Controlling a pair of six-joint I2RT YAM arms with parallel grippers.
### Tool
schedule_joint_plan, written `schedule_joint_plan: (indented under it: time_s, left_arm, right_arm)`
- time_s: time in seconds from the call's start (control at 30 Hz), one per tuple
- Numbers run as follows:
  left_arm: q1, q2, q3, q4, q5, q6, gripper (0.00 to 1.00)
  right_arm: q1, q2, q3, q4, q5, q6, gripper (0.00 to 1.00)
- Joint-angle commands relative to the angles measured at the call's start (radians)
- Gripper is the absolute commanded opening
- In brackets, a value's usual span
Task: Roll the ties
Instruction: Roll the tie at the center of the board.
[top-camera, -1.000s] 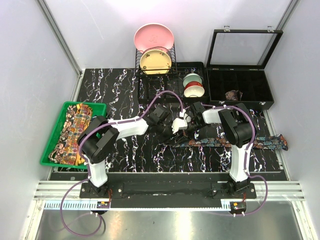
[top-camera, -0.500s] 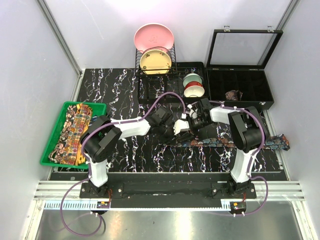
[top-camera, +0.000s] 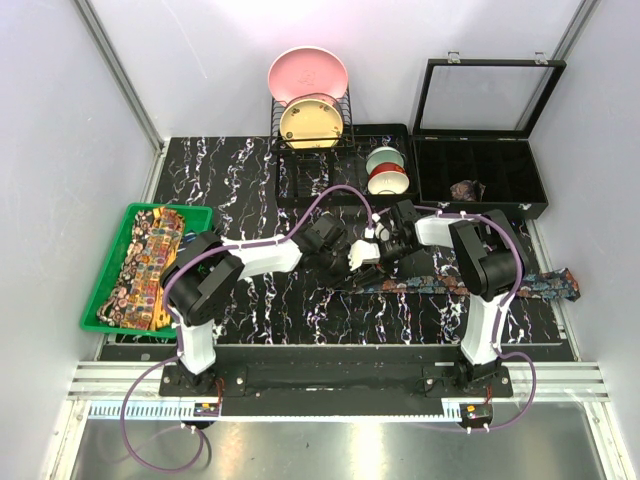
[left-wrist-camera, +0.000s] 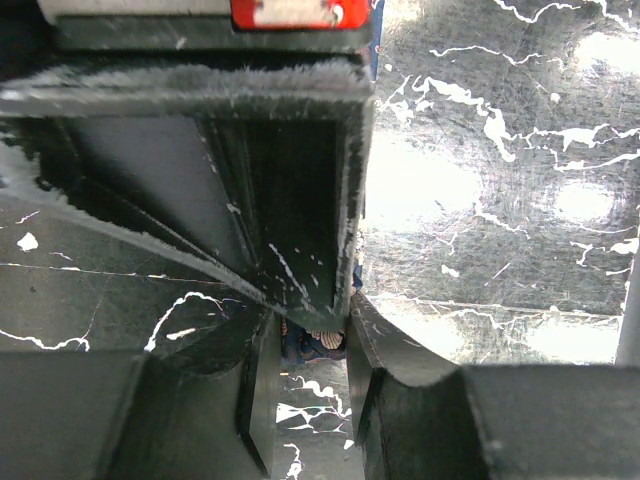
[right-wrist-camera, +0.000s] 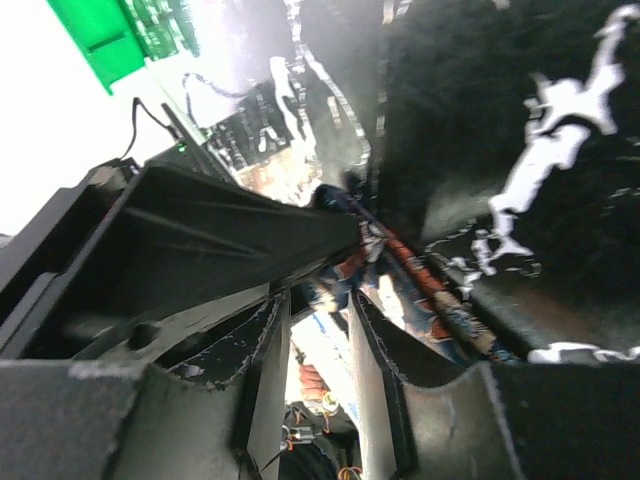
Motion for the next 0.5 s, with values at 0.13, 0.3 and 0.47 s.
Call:
schedule_joint_plan:
  time_s: [0.13,0.3,0.47]
  left_arm:
    - [-0.008,0.060,-0.037,-0.062,-0.132,0.049,0.31]
    - [-0.008,0.054,-0.037,-0.066,-0.134,0.047,0.34]
    - [0.017,0.004,-0.072,-0.022,-0.128,0.010,0.51]
  right_arm:
    - [0.018,0.019,0.008,0.000,0.058,-0.029,0.31]
    - [0.021,0.008,0.015,-0.010,0.076,-0.036,0.00]
    - [-0.005,-0.039,0.004,-0.120,0.150,-0.102,0.00]
